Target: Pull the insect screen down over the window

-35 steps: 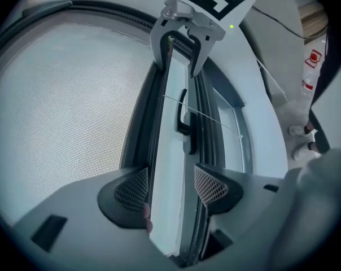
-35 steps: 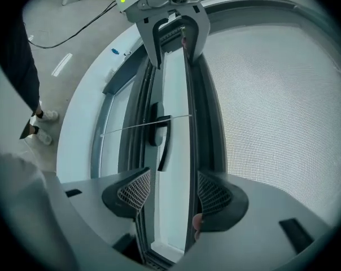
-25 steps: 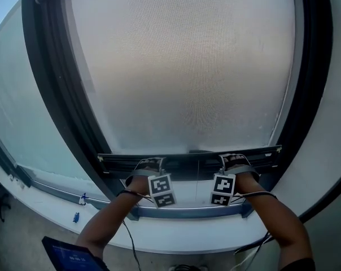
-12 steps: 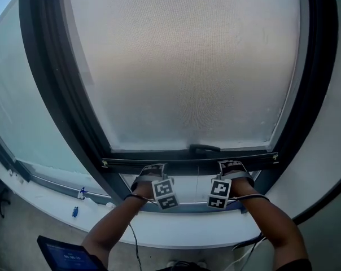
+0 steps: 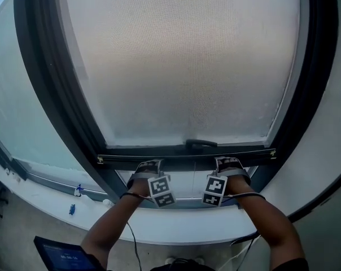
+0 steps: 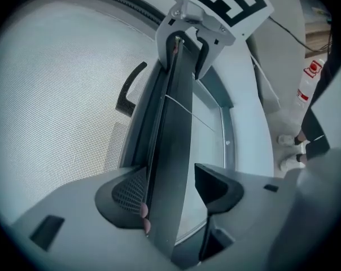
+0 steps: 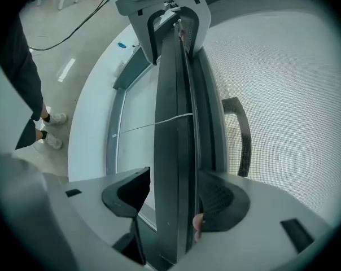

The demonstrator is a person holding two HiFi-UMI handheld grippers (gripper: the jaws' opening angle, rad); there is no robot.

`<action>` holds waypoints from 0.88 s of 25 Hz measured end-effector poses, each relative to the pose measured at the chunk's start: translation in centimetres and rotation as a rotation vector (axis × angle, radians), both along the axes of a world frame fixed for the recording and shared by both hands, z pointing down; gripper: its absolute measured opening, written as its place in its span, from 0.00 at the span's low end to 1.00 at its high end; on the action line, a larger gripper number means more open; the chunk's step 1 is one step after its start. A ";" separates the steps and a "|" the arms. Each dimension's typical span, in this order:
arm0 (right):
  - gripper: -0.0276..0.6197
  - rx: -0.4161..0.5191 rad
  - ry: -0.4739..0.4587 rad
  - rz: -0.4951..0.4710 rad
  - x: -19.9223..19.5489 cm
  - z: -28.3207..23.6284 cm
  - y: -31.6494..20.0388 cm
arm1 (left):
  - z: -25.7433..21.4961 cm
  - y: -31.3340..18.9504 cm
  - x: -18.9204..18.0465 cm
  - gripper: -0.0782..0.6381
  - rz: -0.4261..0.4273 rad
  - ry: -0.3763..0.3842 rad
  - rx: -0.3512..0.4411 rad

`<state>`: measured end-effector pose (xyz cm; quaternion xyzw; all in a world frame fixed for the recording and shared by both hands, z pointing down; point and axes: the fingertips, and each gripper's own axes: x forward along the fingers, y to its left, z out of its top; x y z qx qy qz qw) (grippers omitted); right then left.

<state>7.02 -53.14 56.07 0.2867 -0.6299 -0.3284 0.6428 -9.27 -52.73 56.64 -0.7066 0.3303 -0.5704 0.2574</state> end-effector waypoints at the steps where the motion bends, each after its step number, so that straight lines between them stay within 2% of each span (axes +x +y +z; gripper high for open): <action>1: 0.42 -0.004 0.000 0.005 0.0 0.0 0.1 | 0.0 0.1 -0.1 0.47 0.001 -0.001 -0.006; 11: 0.42 0.012 -0.036 0.038 -0.1 0.0 0.2 | 0.3 0.4 -0.2 0.47 -0.001 -0.090 -0.010; 22: 0.42 0.013 -0.070 0.055 -0.4 0.0 -0.2 | 0.3 0.1 -0.4 0.47 0.009 -0.112 -0.044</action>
